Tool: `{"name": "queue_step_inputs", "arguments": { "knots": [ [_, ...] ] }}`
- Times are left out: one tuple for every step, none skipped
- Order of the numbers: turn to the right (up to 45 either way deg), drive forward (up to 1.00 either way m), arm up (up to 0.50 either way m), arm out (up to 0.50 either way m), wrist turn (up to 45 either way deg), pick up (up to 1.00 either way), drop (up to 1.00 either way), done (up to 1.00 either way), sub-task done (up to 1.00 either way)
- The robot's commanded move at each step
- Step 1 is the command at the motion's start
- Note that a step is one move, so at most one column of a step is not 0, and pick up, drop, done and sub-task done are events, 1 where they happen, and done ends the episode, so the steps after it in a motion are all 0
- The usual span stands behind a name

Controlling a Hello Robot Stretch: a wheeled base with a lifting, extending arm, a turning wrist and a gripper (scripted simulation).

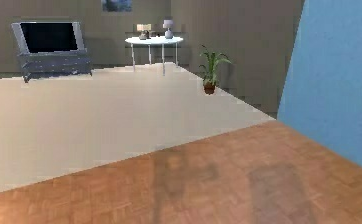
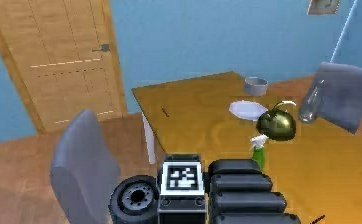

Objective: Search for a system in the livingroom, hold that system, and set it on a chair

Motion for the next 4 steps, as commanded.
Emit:
{"name": "queue_step_inputs", "arguments": {
  "knots": [
    [-45.0,0.00,0.00,0.00,0.0,0.00,0.00,0.00,0.00],
    [-21.0,0.00,0.00,0.00,0.0,0.00,0.00,0.00,0.00],
    [45.0,0.00,0.00,0.00,0.0,0.00,0.00,0.00,0.00],
    [45.0,0.00,0.00,0.00,0.0,0.00,0.00,0.00,0.00]
  ]
}}
